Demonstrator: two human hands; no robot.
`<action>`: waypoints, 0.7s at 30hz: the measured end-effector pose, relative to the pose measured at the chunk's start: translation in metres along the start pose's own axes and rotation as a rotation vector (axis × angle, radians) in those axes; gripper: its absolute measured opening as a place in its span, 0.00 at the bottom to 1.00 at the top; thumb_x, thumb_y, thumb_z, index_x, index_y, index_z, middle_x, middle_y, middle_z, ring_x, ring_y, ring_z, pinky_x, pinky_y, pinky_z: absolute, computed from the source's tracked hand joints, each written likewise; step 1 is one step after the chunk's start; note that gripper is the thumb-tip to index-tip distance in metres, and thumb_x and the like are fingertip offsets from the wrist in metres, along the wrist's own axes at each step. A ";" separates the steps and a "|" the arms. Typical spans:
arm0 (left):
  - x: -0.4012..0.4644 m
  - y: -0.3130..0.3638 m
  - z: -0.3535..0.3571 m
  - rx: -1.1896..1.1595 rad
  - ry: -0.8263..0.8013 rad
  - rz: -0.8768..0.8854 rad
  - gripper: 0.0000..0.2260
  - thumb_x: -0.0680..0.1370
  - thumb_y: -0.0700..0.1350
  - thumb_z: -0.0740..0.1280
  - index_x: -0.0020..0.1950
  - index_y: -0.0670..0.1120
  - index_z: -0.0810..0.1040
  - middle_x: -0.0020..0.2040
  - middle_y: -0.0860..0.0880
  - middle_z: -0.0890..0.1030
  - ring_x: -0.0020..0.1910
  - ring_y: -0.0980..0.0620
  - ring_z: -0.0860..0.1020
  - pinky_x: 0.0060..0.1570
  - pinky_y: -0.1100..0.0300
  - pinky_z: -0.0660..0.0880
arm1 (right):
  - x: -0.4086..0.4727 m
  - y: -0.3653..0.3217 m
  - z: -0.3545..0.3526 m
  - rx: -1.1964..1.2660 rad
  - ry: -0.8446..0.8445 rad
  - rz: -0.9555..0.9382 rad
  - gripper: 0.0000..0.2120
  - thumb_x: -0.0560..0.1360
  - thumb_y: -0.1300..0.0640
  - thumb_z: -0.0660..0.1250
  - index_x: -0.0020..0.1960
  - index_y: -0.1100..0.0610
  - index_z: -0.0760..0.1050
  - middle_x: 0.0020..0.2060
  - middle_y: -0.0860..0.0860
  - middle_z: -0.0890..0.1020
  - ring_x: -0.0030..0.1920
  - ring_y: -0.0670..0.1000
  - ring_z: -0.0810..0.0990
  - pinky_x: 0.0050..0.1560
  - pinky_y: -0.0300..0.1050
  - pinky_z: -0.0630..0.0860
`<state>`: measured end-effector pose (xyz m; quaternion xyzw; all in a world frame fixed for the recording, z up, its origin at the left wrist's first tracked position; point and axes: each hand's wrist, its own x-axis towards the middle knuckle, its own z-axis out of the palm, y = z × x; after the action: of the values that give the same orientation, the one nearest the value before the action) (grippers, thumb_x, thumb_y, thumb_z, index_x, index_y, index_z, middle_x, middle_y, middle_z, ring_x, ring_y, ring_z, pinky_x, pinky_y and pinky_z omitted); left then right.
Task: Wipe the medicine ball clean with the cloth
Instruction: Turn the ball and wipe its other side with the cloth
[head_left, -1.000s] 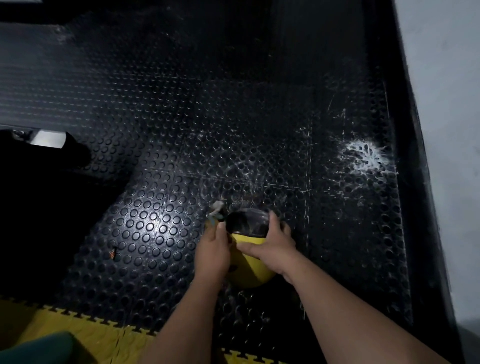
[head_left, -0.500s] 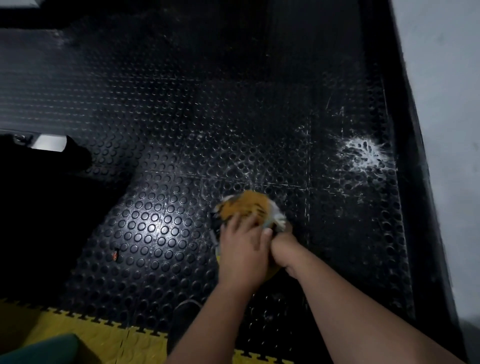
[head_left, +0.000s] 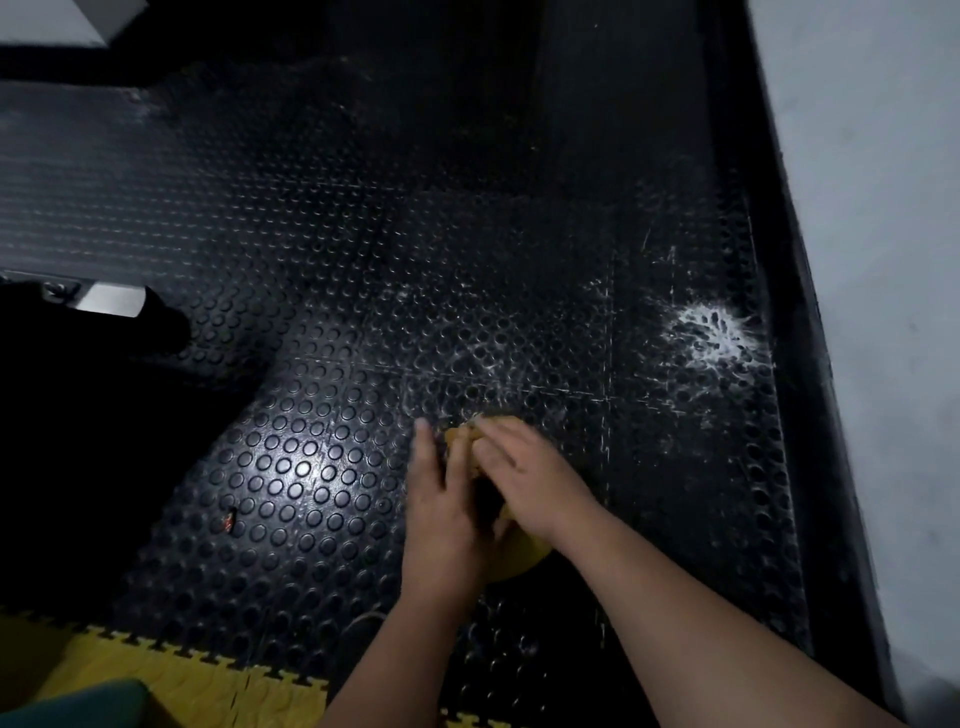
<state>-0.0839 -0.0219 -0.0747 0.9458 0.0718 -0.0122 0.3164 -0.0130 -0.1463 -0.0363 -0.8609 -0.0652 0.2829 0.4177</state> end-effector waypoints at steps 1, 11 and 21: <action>-0.003 -0.003 0.004 -0.048 0.033 -0.094 0.51 0.72 0.52 0.77 0.82 0.57 0.44 0.83 0.44 0.38 0.82 0.41 0.46 0.77 0.43 0.57 | -0.002 0.000 0.004 -0.142 -0.075 0.012 0.27 0.82 0.34 0.52 0.80 0.39 0.59 0.81 0.43 0.55 0.82 0.49 0.48 0.80 0.59 0.50; -0.019 -0.017 0.021 -0.392 -0.130 -0.394 0.61 0.69 0.58 0.79 0.75 0.67 0.27 0.82 0.57 0.34 0.77 0.62 0.36 0.75 0.54 0.51 | -0.006 0.015 0.029 -0.534 0.005 -0.017 0.30 0.81 0.33 0.52 0.80 0.37 0.51 0.80 0.49 0.49 0.80 0.58 0.46 0.78 0.64 0.54; -0.021 -0.017 0.023 -0.379 -0.157 -0.401 0.62 0.62 0.70 0.74 0.81 0.60 0.34 0.83 0.52 0.40 0.81 0.54 0.39 0.79 0.50 0.44 | 0.008 0.024 0.036 -0.256 0.329 0.034 0.17 0.84 0.50 0.57 0.69 0.52 0.77 0.68 0.46 0.77 0.69 0.52 0.68 0.66 0.50 0.71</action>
<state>-0.1067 -0.0257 -0.1019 0.8329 0.2339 -0.1340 0.4833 -0.0286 -0.1345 -0.0750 -0.9426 -0.0167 0.1348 0.3052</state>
